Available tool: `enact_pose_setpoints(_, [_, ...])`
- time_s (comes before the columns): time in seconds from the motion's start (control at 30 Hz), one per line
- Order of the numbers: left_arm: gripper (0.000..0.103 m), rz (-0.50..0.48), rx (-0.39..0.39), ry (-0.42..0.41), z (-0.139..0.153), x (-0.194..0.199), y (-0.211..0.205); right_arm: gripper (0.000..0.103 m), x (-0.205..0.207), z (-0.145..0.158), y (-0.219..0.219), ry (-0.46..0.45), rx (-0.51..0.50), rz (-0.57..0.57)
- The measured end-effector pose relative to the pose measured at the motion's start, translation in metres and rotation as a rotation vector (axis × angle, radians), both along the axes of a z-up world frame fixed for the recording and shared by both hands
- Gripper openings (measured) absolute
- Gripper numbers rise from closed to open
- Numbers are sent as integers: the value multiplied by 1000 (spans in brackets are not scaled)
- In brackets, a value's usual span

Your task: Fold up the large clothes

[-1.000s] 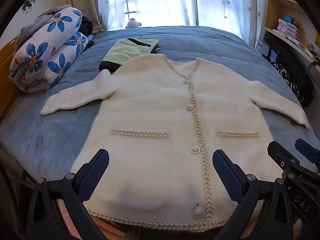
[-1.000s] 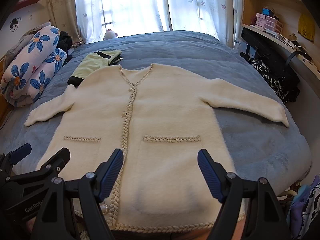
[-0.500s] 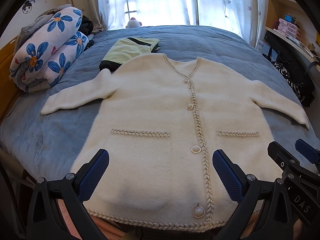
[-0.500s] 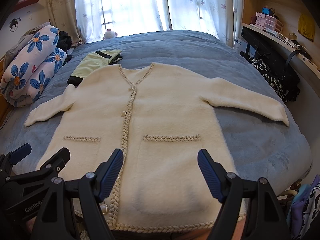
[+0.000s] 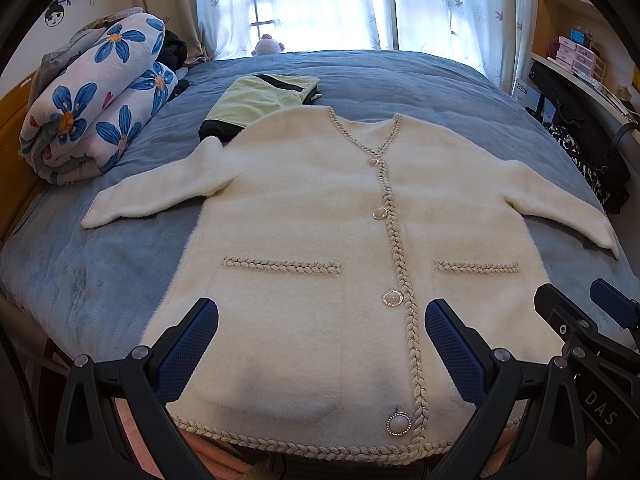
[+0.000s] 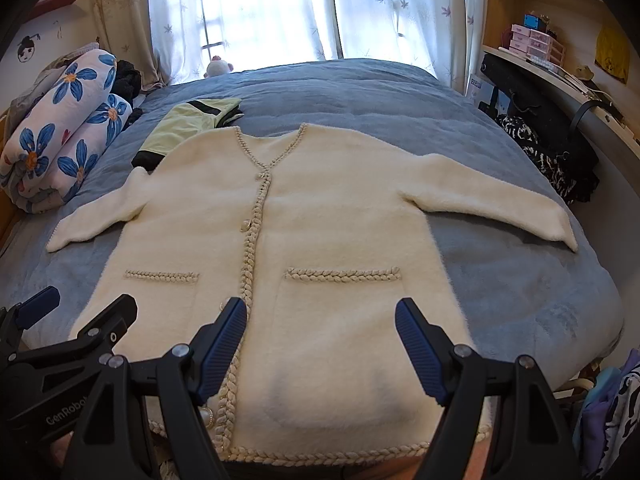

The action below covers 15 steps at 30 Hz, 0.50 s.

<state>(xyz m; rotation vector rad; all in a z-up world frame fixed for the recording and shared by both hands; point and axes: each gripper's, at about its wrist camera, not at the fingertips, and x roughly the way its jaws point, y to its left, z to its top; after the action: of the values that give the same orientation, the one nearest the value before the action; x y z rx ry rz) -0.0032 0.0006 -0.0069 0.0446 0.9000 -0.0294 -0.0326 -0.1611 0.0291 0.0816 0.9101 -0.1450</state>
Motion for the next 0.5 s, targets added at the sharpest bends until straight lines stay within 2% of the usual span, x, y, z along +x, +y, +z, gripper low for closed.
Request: enact_pose_setpoints(0.5, [102, -1, 0, 3, -1, -1, 1, 77, 0, -1, 0, 3, 0, -1])
